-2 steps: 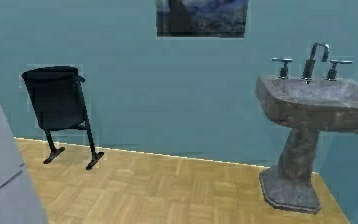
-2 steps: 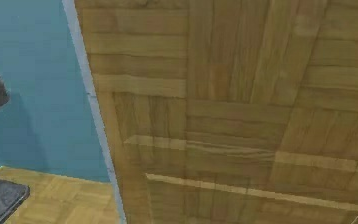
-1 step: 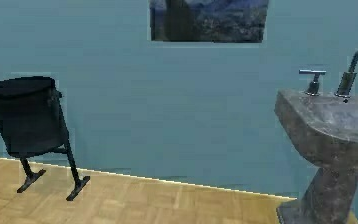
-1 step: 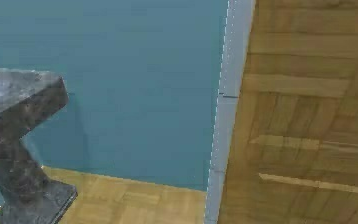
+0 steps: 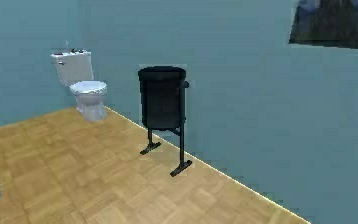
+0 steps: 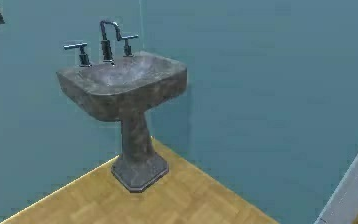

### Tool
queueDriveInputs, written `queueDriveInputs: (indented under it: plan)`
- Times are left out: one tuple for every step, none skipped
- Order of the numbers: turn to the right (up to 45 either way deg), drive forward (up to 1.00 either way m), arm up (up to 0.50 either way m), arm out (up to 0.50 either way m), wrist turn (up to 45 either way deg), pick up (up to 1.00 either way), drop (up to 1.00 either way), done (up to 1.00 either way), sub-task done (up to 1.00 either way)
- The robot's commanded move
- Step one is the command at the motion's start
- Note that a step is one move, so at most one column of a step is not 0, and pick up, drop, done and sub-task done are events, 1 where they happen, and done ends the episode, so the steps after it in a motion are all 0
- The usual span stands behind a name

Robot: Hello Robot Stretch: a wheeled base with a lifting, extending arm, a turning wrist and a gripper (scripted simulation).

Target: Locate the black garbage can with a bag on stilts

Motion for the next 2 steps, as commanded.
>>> queueDriveInputs:
  plan:
    - [0.0, 0.8, 0.0, 0.0, 0.0, 0.0, 0.0, 0.0, 0.0]
    - [0.0, 0.0, 0.0, 0.0, 0.0, 0.0, 0.0, 1.0, 0.0]
